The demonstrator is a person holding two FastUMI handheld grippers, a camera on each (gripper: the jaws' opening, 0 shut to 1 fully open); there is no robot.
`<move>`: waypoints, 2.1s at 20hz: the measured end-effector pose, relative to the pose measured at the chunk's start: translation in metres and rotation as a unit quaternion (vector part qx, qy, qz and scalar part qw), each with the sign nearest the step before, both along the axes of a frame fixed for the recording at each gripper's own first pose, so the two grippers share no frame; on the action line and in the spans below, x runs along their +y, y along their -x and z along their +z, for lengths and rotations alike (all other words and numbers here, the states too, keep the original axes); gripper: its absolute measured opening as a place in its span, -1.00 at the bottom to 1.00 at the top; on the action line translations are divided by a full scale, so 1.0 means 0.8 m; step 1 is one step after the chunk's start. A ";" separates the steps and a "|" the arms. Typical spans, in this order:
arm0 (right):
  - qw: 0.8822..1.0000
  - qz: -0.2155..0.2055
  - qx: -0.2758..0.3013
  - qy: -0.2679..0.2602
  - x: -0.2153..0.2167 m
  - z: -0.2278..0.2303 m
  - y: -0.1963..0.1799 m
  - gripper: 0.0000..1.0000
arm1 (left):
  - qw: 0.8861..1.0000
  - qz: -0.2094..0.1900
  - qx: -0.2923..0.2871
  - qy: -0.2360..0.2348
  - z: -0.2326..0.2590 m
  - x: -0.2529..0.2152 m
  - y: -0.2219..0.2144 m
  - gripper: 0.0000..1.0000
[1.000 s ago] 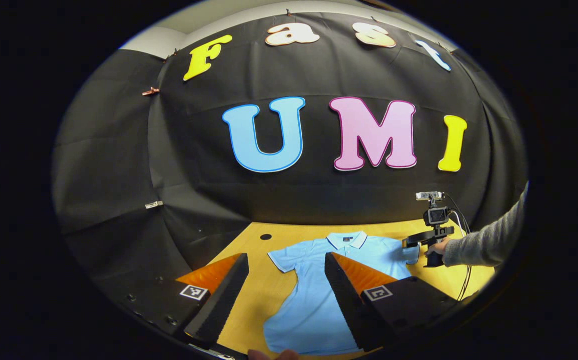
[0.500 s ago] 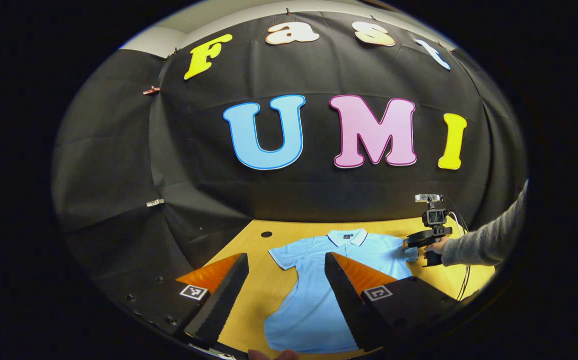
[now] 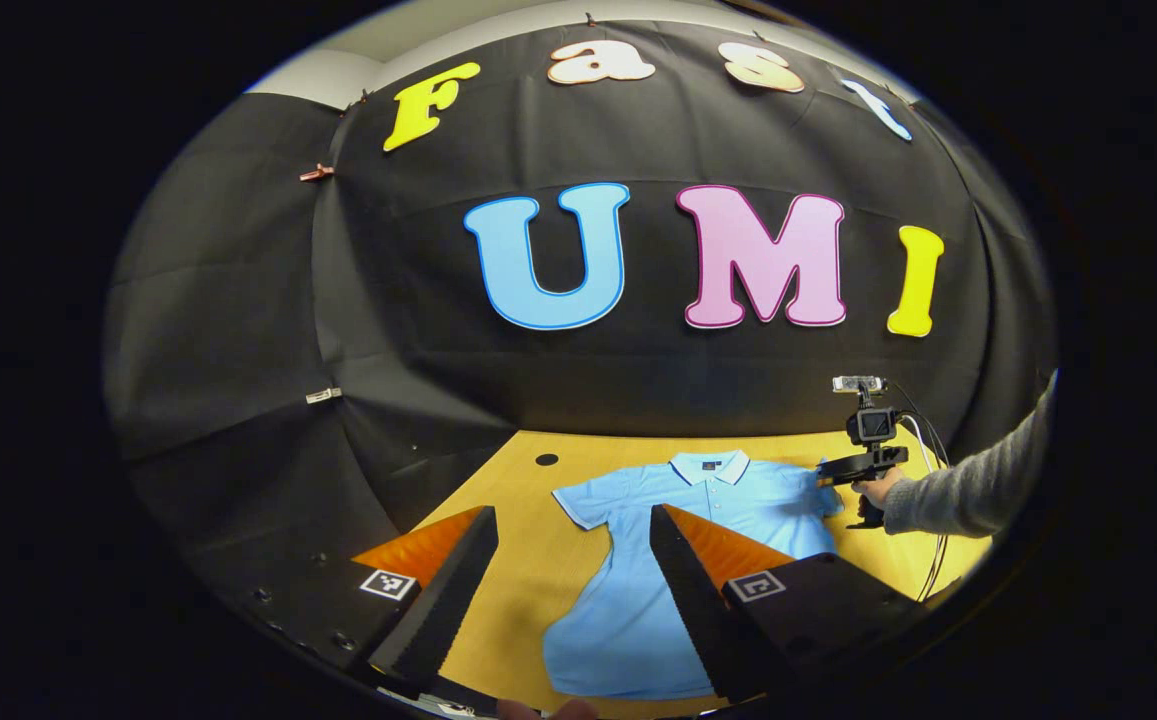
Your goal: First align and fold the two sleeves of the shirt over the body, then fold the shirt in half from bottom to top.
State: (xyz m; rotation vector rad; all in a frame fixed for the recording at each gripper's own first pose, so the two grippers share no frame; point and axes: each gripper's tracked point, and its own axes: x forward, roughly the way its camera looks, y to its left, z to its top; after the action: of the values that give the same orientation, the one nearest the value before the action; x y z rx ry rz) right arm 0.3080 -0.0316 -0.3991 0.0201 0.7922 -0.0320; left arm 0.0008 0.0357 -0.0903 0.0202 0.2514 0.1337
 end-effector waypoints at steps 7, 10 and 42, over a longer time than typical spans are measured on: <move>0.995 0.092 -0.031 -0.030 0.140 0.048 0.010 -0.90 | 1.000 0.005 -0.005 0.019 -0.002 0.023 0.004 0.94; 0.989 0.144 -0.023 -0.028 0.205 0.045 0.027 -0.89 | 1.000 0.011 -0.006 0.021 -0.004 0.034 0.012 0.94; 0.976 0.211 0.020 -0.057 0.342 -0.001 0.087 0.68 | 1.000 0.008 0.026 0.013 -0.035 0.067 -0.005 0.94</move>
State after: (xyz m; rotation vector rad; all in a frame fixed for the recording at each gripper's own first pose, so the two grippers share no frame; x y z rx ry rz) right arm 0.2380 0.2417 -0.4000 -0.0407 0.8243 0.4162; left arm 0.0048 0.0892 -0.1181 -0.0042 0.3050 0.1454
